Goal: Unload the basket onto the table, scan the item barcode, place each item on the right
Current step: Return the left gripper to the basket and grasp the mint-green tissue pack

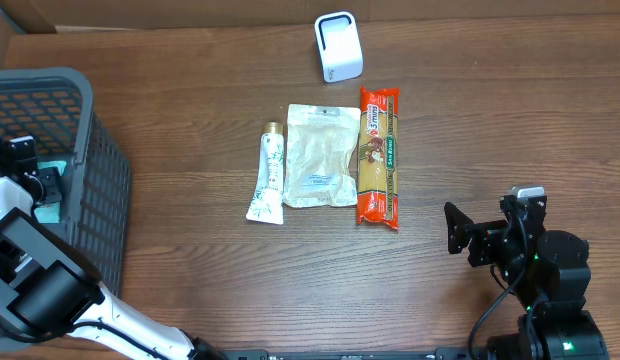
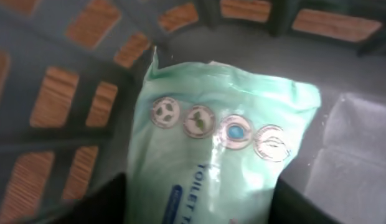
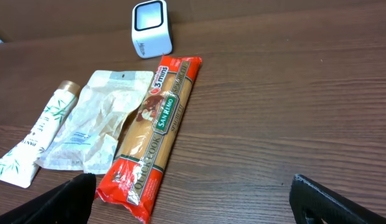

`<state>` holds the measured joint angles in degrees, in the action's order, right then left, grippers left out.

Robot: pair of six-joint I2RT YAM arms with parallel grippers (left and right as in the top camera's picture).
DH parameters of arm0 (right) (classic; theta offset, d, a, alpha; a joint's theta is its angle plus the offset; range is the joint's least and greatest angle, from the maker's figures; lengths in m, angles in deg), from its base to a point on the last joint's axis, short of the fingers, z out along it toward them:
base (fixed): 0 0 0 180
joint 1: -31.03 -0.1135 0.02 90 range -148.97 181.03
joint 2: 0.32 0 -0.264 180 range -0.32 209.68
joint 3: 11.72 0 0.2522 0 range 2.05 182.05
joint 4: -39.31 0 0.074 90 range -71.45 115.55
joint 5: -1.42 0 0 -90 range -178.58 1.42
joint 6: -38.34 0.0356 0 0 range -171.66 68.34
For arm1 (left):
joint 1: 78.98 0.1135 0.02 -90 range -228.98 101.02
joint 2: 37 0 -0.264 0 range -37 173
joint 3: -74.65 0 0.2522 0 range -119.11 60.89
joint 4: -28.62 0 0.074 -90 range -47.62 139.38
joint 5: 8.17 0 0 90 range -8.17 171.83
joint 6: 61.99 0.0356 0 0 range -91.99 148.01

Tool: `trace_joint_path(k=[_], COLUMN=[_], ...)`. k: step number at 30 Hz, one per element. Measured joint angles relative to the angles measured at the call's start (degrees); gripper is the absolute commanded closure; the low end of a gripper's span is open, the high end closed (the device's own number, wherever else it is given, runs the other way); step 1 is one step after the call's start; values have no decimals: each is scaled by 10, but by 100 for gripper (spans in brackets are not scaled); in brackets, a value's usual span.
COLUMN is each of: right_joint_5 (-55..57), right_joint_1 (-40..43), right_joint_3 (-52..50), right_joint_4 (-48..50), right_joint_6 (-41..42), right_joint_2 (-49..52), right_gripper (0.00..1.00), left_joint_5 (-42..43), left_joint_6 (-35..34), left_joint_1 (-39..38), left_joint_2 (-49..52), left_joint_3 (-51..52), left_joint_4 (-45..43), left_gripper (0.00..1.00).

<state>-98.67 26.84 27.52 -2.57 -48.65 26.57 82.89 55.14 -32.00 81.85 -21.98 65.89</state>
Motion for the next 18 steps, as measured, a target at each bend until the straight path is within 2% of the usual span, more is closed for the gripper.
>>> trace_joint_path(k=[3, 5, 6, 7, 13, 18], right_joint_5=[0, 0, 0, 0, 0, 0], right_joint_1=[0, 0, 0, 0, 0, 0], right_joint_3=[0, 0, 0, 0, 0, 0], right_joint_4=[0, 0, 0, 0, 0, 0], right_joint_6=[0, 0, 0, 0, 0, 0], right_joint_2=[0, 0, 0, 0, 0, 0], right_gripper=[0, 0, 0, 0, 0, 0], left_joint_5=[-4, -7, -9, -9, -13, -16], left_joint_6=[-13, -28, -35, -43, -88, -97], left_joint_1=[0, 0, 0, 0, 0, -6], left_joint_2=[1, 1, 1, 1, -1, -5], left_joint_3=[-3, -6, -8, -10, -21, -33], left_joint_4=[12, 23, 28, 32, 65, 108], left_gripper=[64, 76, 88, 96, 96, 96])
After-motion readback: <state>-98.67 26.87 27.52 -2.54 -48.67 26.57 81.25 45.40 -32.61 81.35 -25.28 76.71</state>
